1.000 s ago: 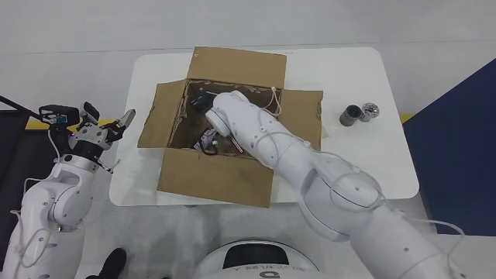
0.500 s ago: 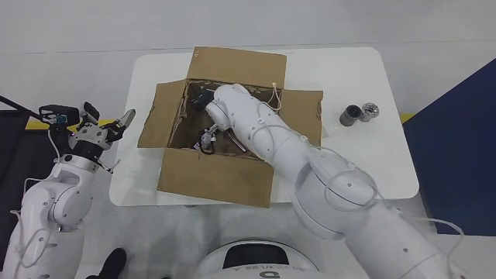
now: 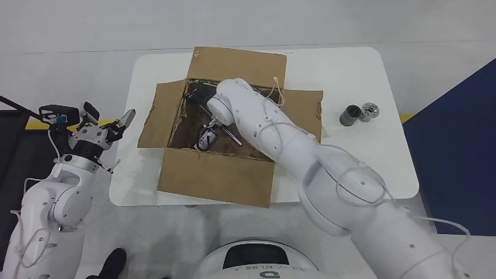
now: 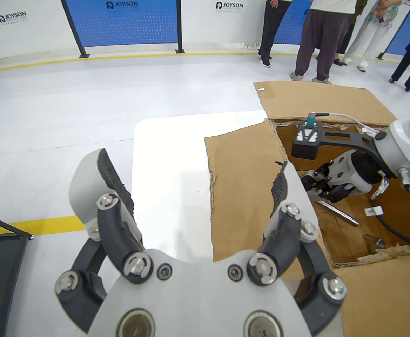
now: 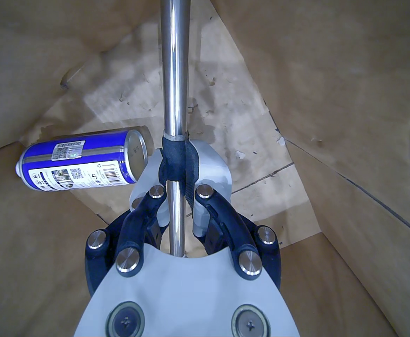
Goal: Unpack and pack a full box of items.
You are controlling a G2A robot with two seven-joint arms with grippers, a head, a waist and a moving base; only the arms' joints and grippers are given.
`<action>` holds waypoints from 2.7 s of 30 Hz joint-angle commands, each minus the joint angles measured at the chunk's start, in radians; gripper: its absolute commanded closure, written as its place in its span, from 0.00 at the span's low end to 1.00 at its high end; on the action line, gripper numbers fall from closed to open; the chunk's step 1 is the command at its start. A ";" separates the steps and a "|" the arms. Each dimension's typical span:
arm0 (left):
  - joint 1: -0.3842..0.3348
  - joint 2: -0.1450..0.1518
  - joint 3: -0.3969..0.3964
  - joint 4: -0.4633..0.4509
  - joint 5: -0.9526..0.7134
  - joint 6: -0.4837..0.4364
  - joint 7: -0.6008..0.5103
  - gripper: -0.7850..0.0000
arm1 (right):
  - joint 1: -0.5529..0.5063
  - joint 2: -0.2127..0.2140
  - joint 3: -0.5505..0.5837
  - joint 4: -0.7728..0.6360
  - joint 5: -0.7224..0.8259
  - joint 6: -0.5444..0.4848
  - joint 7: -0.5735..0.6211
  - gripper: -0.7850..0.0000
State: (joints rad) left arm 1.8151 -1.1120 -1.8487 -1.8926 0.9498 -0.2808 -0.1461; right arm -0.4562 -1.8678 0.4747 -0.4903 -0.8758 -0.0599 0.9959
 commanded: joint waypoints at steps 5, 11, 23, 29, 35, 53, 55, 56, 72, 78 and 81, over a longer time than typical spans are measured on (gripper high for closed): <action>0.000 0.000 0.000 0.000 0.000 0.000 0.000 0.00 | -0.056 0.065 0.039 -0.171 -0.070 0.029 0.049 1.00; 0.000 0.000 0.000 0.000 0.000 0.000 0.000 0.00 | -0.178 0.168 0.131 -0.458 -0.192 0.036 0.103 1.00; 0.000 0.000 0.000 0.000 0.000 0.000 0.000 0.00 | -0.597 0.353 0.424 -1.112 -0.472 -0.132 0.090 1.00; 0.000 0.000 0.000 0.000 0.000 0.000 0.000 0.00 | -0.720 0.389 0.516 -1.246 -0.532 -0.232 -0.195 1.00; 0.000 0.000 0.000 0.000 0.000 0.000 0.000 0.00 | -0.843 0.417 0.584 -1.380 -0.626 -0.259 -0.439 1.00; 0.000 0.000 0.000 0.000 0.000 0.000 0.000 0.00 | -1.080 0.465 0.735 -1.582 -0.623 -0.387 -0.823 1.00; 0.000 0.000 0.000 0.000 0.000 0.000 0.000 0.00 | -1.082 0.465 0.735 -1.580 -0.614 -0.384 -0.831 1.00; 0.000 0.000 0.000 0.000 0.000 0.000 0.000 0.00 | -1.087 0.465 0.737 -1.573 -0.583 -0.392 -0.846 1.00; 0.000 0.000 0.000 0.000 0.000 0.000 0.000 0.00 | -1.436 0.521 1.277 -1.586 0.043 -0.594 -1.014 1.00; 0.000 0.000 0.000 0.000 0.000 0.000 0.000 0.00 | -1.471 0.534 1.405 -1.461 0.308 -0.567 -0.916 1.00; 0.000 0.000 0.000 0.000 0.000 0.000 0.000 0.00 | -1.462 0.542 1.437 -1.394 0.419 -0.529 -0.819 1.00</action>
State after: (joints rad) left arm 1.8151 -1.1120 -1.8487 -1.8926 0.9498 -0.2808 -0.1461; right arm -1.9225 -1.3280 1.9020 -1.9082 -0.5014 -0.6058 0.1388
